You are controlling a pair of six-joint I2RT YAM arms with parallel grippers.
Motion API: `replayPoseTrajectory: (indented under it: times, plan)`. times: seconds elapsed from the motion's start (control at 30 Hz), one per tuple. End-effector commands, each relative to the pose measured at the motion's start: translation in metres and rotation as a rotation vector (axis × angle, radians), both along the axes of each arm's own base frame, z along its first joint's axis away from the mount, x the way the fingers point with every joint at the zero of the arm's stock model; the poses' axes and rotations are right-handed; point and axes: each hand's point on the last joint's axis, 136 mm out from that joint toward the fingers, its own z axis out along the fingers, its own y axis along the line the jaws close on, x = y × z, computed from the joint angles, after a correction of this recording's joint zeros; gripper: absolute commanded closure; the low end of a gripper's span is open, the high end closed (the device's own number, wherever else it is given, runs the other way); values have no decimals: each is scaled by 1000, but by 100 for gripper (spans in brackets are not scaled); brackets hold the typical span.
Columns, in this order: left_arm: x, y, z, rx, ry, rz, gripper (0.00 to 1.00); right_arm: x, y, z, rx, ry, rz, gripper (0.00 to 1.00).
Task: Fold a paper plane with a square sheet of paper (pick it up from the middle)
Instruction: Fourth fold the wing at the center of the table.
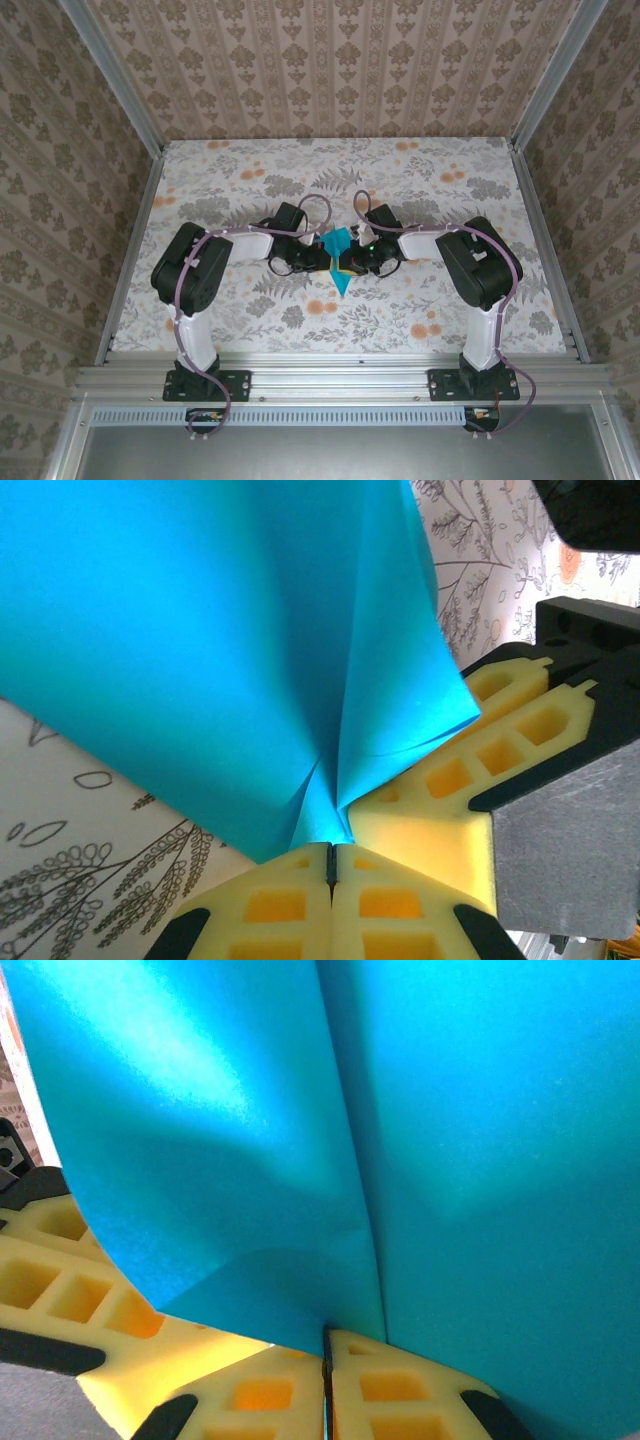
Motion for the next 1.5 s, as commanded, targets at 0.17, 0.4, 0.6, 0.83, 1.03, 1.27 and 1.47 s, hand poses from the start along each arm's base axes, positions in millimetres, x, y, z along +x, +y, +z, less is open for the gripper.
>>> replayPoseTrajectory:
  times: [0.17,0.4,0.6,0.83,1.03,1.27,1.47]
  plan:
    - [-7,8,-25,83,32,-17,100,-4,-2,0,-13,20,-4,89]
    - [-6,6,-32,93,41,-25,100,-3,2,8,18,15,-7,89]
    - [-9,7,-36,103,52,-34,100,-2,7,15,41,7,-9,89]
    - [-7,12,-41,134,39,-26,100,0,8,18,46,2,-17,89]
    - [-8,12,-41,133,40,-27,100,1,10,17,47,6,-16,89]
    - [-9,13,-42,135,44,-29,100,1,11,14,41,9,-16,89]
    - [-9,12,-41,131,40,-30,100,1,12,6,32,20,-18,89]
